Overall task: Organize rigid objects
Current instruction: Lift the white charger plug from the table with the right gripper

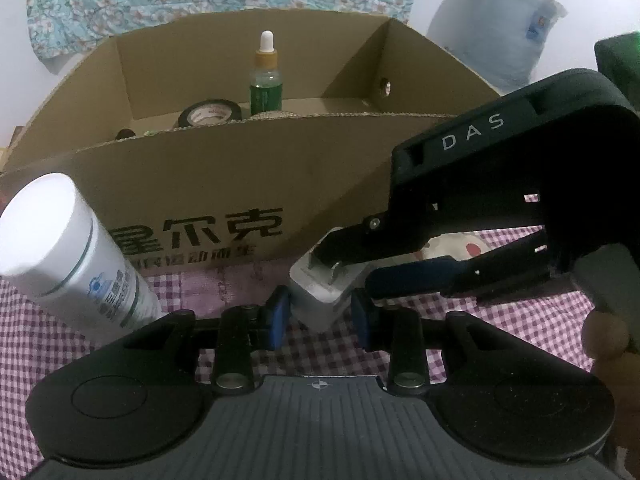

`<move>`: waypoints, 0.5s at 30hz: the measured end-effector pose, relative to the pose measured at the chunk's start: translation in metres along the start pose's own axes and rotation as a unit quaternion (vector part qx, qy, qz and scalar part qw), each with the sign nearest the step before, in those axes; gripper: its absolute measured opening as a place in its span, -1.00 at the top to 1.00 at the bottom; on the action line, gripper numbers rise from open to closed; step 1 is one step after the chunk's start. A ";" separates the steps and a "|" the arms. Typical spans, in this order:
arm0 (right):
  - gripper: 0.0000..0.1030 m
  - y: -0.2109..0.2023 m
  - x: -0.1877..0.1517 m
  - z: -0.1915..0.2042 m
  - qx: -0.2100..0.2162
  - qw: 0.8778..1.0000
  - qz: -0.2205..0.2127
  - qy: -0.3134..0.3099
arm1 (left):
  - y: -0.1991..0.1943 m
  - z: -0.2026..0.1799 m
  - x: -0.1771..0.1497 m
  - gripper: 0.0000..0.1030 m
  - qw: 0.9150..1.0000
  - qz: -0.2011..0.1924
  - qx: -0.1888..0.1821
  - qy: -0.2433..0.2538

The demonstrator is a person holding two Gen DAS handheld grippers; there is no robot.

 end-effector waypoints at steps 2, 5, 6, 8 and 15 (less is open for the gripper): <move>0.25 0.003 0.002 -0.002 0.007 1.000 0.000 0.011 | 0.001 0.000 0.001 0.37 1.000 0.000 0.001 0.000; 0.25 0.004 0.003 -0.005 0.016 1.000 0.000 0.020 | 0.001 0.001 0.000 0.41 1.000 0.000 0.002 0.000; 0.25 0.004 0.003 -0.005 0.017 1.000 0.000 0.021 | 0.001 0.001 0.000 0.43 1.000 0.001 0.001 -0.001; 0.25 0.003 0.002 -0.006 0.020 1.000 0.002 0.021 | -0.001 0.001 0.000 0.46 1.000 0.004 -0.002 -0.005; 0.25 -0.011 -0.006 -0.004 0.030 0.999 -0.003 0.017 | -0.019 -0.006 -0.001 0.48 1.000 -0.002 -0.005 -0.003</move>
Point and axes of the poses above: each gripper's, at about its wrist camera, not at the fingertips, and y roughly the way its jaws point, z to its left, x to its top, the point moved 5 cm from there along y, roughly the way its jaws point, and after that the axes turned 1 degree about x, right-handed, at the moved point
